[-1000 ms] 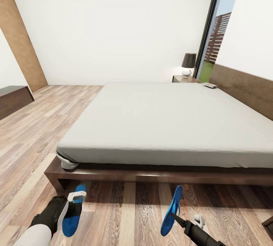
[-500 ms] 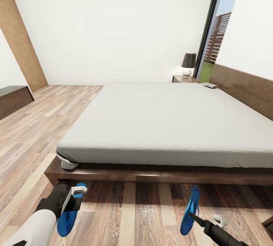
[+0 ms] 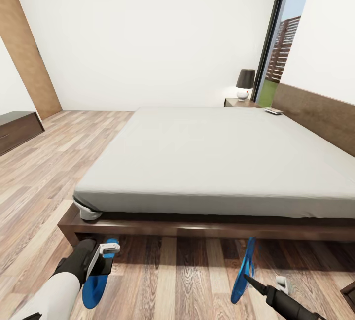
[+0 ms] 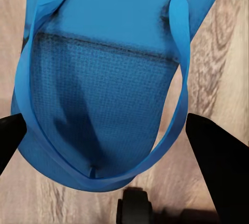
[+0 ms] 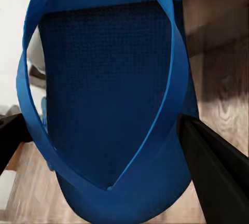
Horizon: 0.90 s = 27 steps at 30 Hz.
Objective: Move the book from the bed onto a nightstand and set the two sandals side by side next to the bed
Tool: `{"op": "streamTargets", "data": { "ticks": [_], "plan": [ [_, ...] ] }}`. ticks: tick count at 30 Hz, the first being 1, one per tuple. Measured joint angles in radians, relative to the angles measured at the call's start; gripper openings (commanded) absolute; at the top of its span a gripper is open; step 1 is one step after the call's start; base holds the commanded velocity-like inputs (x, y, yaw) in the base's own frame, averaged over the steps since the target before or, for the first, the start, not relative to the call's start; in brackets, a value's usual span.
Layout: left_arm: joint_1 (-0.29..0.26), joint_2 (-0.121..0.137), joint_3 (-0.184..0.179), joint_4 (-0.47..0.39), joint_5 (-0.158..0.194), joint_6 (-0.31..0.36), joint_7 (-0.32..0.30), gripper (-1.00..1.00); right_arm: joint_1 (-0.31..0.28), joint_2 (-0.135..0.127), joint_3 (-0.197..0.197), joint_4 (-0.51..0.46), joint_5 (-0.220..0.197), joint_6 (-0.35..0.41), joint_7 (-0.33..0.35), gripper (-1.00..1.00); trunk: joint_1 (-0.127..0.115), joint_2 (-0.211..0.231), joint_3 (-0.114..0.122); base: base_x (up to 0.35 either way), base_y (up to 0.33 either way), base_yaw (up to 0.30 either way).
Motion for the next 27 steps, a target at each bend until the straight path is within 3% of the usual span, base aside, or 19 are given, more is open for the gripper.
{"op": "streamTargets", "data": {
  "ticks": [2, 4, 6, 27],
  "plan": [
    [0.000, -0.004, 0.000, 0.000, -0.001, 0.001, 0.000, -1.00, 0.000, -0.013, -0.005, 0.001, 0.000, 0.010, 0.120, -1.00, 0.000, 0.000, 0.000, 0.000, 0.000, 0.000],
    [0.000, -0.005, 0.000, 0.000, -0.002, 0.000, 0.001, -1.00, 0.000, -0.046, -0.008, 0.002, -0.001, 0.023, 0.183, -1.00, 0.000, 0.000, 0.000, 0.000, 0.000, 0.000],
    [0.000, -0.006, 0.000, 0.001, -0.002, -0.001, 0.001, -1.00, 0.000, -0.062, -0.004, 0.004, -0.004, 0.027, 0.203, -1.00, 0.000, 0.000, 0.000, 0.000, 0.000, 0.000],
    [0.000, -0.008, -0.004, 0.003, -0.002, -0.001, 0.001, -1.00, 0.000, -0.072, -0.001, 0.009, -0.005, 0.027, 0.206, -1.00, 0.073, -0.133, -0.059, 0.000, 0.000, 0.000]
  ]
}}
